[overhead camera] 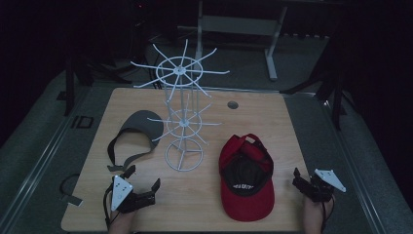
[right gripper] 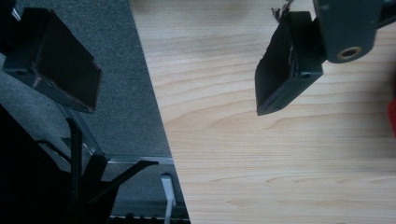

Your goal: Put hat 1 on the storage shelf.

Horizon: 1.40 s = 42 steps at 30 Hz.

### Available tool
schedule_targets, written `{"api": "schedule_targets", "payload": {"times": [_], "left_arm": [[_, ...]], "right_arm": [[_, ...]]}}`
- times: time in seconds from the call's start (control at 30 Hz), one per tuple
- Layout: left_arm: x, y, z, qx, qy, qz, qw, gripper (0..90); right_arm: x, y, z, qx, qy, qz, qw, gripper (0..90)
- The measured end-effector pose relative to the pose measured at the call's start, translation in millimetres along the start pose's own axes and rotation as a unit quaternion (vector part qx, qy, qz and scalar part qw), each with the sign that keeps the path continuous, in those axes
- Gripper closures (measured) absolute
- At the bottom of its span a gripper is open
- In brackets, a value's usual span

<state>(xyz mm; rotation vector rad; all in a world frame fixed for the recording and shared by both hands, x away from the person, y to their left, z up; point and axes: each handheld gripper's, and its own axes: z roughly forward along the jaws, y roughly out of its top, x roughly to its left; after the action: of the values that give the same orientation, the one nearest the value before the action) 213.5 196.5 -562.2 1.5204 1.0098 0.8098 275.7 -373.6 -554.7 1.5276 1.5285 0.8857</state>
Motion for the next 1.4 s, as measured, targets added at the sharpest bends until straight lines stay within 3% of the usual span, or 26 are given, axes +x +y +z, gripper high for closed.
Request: {"api": "schedule_targets", "payload": {"times": [0.23,0.5,0.67,0.8,0.9,1.13,1.3,1.4], "left_arm": [[1.1,0.7,-0.8,-0.004,0.002,-0.007,1.0,2.7],[1.0,0.8,-0.9,-0.001,0.003,-0.009,1.0,2.7],[1.4,1.1,-1.1,-0.001,0.002,-0.01,0.9999,2.7],[1.2,1.3,-1.1,-0.001,0.001,-0.011,0.9999,2.7],[0.7,1.6,-1.1,-0.001,0.0,-0.011,0.9999,2.7],[-0.9,2.0,-1.2,0.002,-0.003,-0.01,0.9999,2.7],[-1.1,2.7,-2.0,0.0,0.005,-0.015,0.9999,2.7],[-1.2,2.9,-2.1,-0.002,-0.006,-0.024,0.9997,2.7]], "right_arm": [[0.7,8.2,-9.8,0.0,0.023,0.001,0.9997,14.6],[12.8,29.7,-25.1,-0.024,0.026,-0.03,0.9989,14.4],[15.1,43.4,-28.1,-0.013,0.037,-0.038,0.9985,14.0],[15.6,56.1,-30.9,-0.001,0.062,-0.031,0.9976,12.4],[18.9,67.5,-34.6,-0.001,0.072,-0.039,0.9966,12.3],[30.8,92.3,-34.3,0.021,0.118,-0.069,0.9904,14.3],[40.0,105.8,-28.7,0.028,0.149,-0.076,0.9855,14.3],[46.7,111.2,-23.3,0.037,0.168,-0.081,0.9817,14.2]]}}
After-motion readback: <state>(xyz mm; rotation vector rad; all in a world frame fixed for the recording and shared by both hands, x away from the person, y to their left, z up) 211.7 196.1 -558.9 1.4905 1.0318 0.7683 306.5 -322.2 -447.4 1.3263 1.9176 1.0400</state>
